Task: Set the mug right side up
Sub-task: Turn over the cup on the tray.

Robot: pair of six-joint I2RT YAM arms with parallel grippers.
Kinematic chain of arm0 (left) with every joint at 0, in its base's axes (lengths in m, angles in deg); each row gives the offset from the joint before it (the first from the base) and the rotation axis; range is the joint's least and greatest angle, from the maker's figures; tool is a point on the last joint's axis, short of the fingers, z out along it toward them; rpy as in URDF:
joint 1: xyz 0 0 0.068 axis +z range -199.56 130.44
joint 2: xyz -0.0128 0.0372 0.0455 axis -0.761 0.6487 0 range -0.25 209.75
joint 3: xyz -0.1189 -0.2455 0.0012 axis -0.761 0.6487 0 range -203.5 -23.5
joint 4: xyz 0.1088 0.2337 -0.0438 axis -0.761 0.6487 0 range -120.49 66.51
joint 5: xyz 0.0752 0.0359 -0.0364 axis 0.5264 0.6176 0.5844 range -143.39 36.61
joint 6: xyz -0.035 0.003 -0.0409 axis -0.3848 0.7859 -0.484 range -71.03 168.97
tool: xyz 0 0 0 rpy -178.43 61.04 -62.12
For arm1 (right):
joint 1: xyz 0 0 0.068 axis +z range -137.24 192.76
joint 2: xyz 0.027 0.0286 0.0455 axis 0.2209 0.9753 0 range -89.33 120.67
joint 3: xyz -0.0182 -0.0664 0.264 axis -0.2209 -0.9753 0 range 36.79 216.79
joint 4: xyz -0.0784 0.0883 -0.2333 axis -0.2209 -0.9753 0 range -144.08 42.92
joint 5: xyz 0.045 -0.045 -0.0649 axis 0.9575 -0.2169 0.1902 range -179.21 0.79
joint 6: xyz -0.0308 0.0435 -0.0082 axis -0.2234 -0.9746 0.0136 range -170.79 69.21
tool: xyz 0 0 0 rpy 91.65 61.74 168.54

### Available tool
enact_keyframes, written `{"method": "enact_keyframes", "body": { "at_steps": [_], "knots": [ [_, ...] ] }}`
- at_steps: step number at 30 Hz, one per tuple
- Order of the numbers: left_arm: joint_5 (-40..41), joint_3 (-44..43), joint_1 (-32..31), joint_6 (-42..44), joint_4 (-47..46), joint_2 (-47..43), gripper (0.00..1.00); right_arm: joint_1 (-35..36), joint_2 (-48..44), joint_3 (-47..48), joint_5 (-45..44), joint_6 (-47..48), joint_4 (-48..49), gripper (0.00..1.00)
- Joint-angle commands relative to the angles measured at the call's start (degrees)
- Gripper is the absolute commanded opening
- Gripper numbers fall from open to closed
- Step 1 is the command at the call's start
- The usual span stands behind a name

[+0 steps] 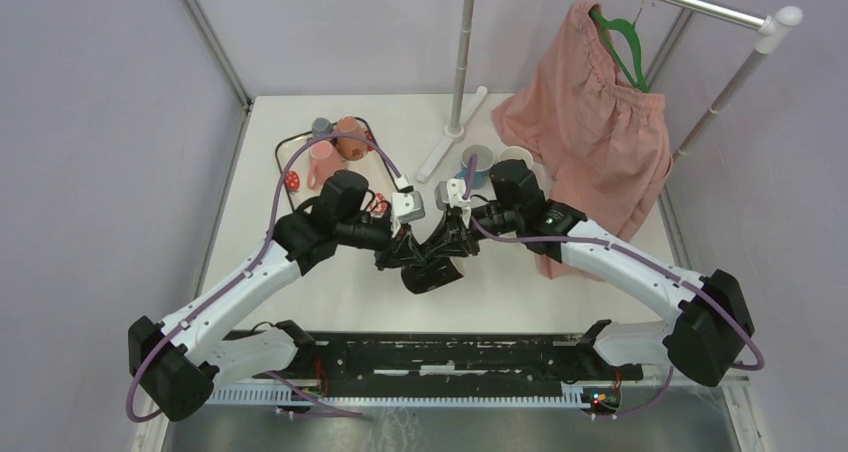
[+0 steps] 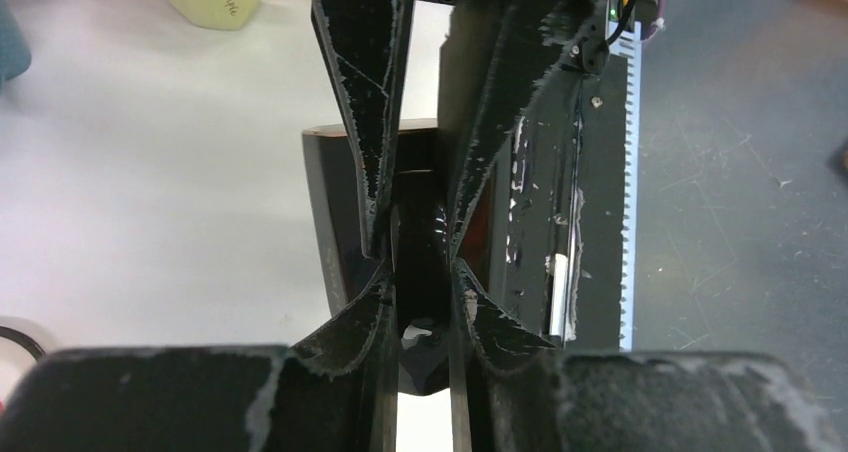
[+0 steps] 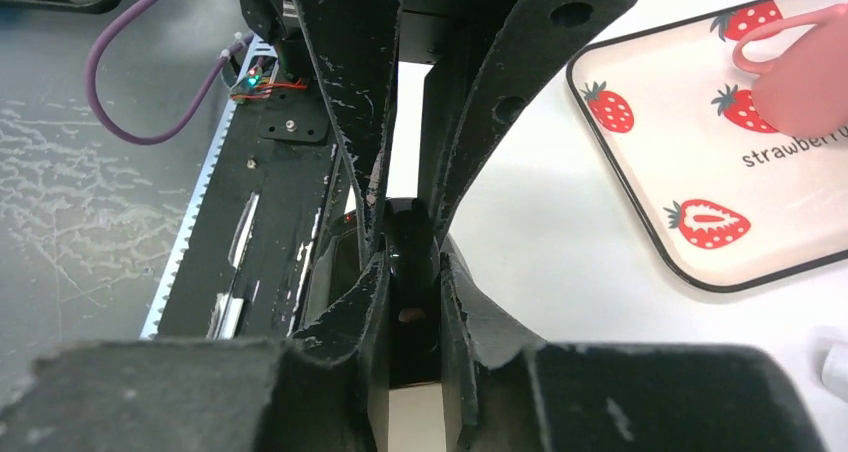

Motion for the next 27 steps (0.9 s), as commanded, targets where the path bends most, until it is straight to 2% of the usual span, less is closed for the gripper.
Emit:
{"method": "enact_keyframes", "body": {
  "at_steps": [1, 3, 5, 9, 11, 12, 17, 20, 27],
  "knots": [
    [-2.47, -1.24, -0.34, 1.5, -4.95, -1.89, 0.02, -0.26, 1.34, 1.73, 4.22, 1.63, -0.88, 0.13],
    [-1.98, -1.24, -0.37, 1.86, -4.33, -1.78, 0.02, -0.39, 1.26, 1.77, 4.09, 1.97, -1.65, 0.02],
    [-1.46, -1.09, -0.35, 2.01, -3.96, -1.82, 0.03, -0.7, 0.93, 1.76, 3.04, 2.29, -2.53, 0.0],
    [-0.24, -0.86, -0.39, 1.93, -3.8, -1.8, 0.23, -1.02, -0.75, 1.34, -1.3, 1.59, -3.36, 0.0],
    [0.18, -0.88, -0.34, 1.93, -3.44, -1.52, 0.48, -1.12, -1.84, 0.76, -4.71, 0.55, -2.94, 0.0],
    [0.51, -0.89, -0.39, 1.93, -3.31, -1.31, 0.52, -1.11, -2.49, 0.33, -6.0, -0.05, -2.41, 0.0],
    [1.7, -0.69, -0.34, 1.67, -2.85, -1.06, 0.64, -1.21, -6.24, -2.67, -13.34, -3.01, -0.99, 0.0],
    [3.81, 0.01, -0.34, 1.21, -2.44, -1.91, 0.68, -1.23, -8.22, -3.33, -19.03, -4.06, -2.02, 0.0],
    [17.86, 2.88, -0.32, -3.73, -0.13, -5.76, 0.71, -1.22, -4.36, 3.68, -34.79, -6.23, -11.07, 0.0]
  ]
}}
